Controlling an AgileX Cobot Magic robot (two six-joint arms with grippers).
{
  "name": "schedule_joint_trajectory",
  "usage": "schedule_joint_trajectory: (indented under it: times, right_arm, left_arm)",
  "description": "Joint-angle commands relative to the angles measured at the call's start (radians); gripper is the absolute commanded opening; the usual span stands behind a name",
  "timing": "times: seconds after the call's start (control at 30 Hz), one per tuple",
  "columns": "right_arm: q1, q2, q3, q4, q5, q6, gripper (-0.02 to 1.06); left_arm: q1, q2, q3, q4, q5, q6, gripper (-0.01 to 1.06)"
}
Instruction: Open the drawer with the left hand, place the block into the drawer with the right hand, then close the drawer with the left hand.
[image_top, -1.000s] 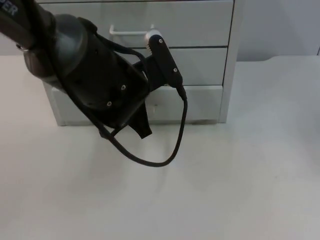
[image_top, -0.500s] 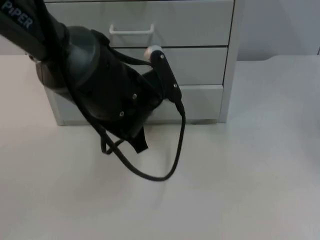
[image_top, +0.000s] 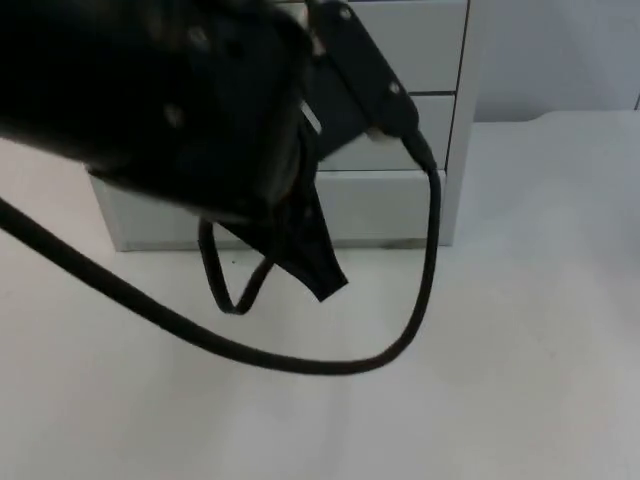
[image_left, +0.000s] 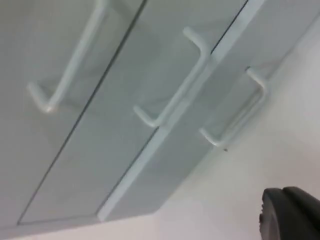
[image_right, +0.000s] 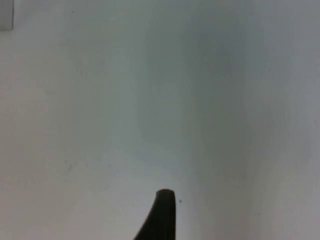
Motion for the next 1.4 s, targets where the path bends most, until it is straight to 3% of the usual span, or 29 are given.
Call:
schedule_joint_trajectory:
  times: [0.0,0.23,0.43,0.6,0.73,0.77,0.9,0.93,1.1,1.13,1.37]
  right_arm:
    - [-0.003,-0.01,0.007,0.0,-0.005,-0.008,0.77]
    - [-0.003,-0.01,0.007,0.014,0.014,-0.045,0.77]
    - [-0.003,-0.01,0.007,0.014,0.019,-0.045,0.77]
    - [-0.003,-0.01,0.007,0.014,0.022,-0.05,0.77]
    - [-0.003,-0.01,0.007,0.014,0.022,-0.05,0.77]
    - [-0.003,-0.01,0.007,0.014,0.022,-0.05,0.77]
    - [-0.003,-0.01,0.007,0.014,0.02,-0.05,0.77]
    - [-0.003,-0.01,0.007,0.014,0.02,-0.05,0.77]
    - [-0.003,-0.01,0.007,0.014,0.014,-0.05,0.77]
    - [-0.003,-0.01,0.007,0.014,0.014,-0.05,0.77]
    - [-0.003,-0.01,0.007,0.014,0.01,-0.05,0.77]
  left_arm:
    - [-0.007,-0.053,0.004,-0.096,-0.015,0.063,0.0]
    - [-0.007,-0.21,0.004,-0.223,-0.025,0.166,0.0]
    - [-0.007,-0.298,0.004,-0.244,0.008,0.193,0.0]
    - [0.051,-0.384,0.004,-0.288,0.024,0.239,0.0]
    - [0.231,-0.49,0.004,-0.421,0.0,0.358,0.0]
    - [0.231,-0.49,0.004,-0.421,0.0,0.358,0.0]
    - [0.435,-0.579,0.004,-0.628,-0.028,0.538,0.0]
    - [0.435,-0.579,0.004,-0.628,-0.028,0.538,0.0]
    - [0.67,-0.668,0.004,-0.84,-0.028,0.699,0.0]
    - [0.67,-0.668,0.004,-0.84,-0.028,0.699,0.0]
    - [0.934,-0.747,0.004,-1.08,-0.016,0.865,0.0]
